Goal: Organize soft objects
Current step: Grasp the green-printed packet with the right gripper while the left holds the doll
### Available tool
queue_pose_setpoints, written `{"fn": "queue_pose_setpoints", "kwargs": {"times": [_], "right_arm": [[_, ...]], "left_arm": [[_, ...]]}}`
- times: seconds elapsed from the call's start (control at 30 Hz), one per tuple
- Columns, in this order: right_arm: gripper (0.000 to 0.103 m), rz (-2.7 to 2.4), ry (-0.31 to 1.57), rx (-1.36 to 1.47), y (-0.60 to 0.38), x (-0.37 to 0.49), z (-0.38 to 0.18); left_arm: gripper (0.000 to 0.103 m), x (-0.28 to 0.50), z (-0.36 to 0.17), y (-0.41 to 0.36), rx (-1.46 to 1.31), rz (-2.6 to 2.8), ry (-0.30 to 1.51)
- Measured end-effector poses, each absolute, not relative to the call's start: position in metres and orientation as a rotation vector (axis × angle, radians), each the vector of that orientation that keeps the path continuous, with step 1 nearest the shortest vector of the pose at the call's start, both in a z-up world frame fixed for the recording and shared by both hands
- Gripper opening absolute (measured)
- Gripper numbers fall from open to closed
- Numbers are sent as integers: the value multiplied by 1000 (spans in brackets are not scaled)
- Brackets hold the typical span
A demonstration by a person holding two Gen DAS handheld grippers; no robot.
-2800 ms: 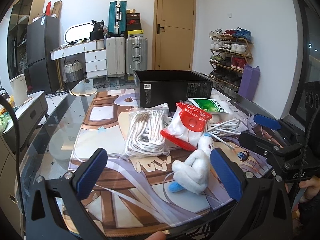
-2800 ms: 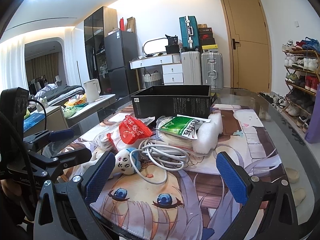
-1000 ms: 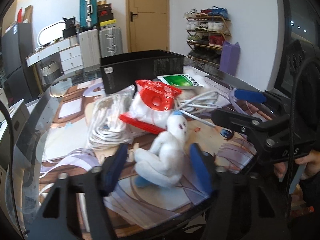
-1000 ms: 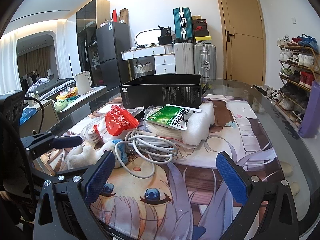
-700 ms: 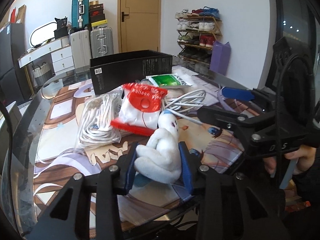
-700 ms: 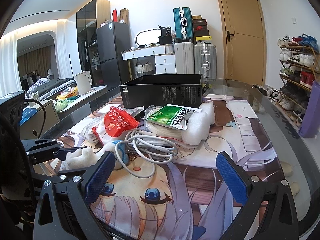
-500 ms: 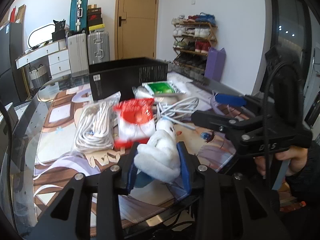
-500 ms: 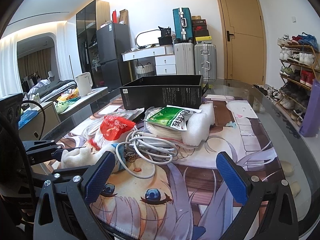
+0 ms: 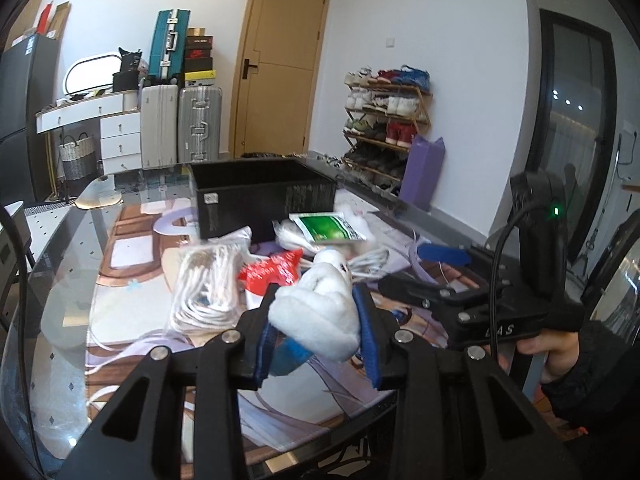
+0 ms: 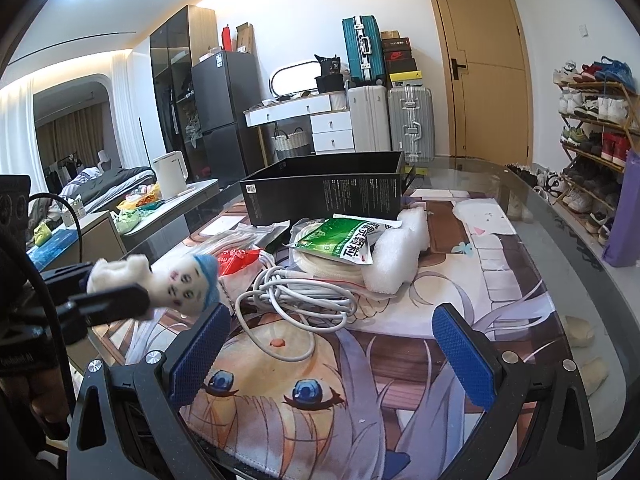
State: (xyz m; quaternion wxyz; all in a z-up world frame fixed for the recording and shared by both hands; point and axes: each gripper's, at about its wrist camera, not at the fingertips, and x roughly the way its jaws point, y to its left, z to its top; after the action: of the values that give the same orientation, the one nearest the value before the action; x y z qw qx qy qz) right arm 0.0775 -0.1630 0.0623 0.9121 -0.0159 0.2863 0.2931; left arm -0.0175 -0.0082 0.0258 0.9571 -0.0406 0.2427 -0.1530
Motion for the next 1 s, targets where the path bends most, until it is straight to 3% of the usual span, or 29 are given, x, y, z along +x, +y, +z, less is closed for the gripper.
{"fn": "queue_pose_setpoints", "kwargs": {"times": [0.8,1.0], "right_arm": [[102,601,651,-165,-129,118,89],[98,645,670,-189,-114,134,94]], "left_arm": [[34,-3,38,35,-121,-132,421],[34,9,39,38,-118,-121,413]]}}
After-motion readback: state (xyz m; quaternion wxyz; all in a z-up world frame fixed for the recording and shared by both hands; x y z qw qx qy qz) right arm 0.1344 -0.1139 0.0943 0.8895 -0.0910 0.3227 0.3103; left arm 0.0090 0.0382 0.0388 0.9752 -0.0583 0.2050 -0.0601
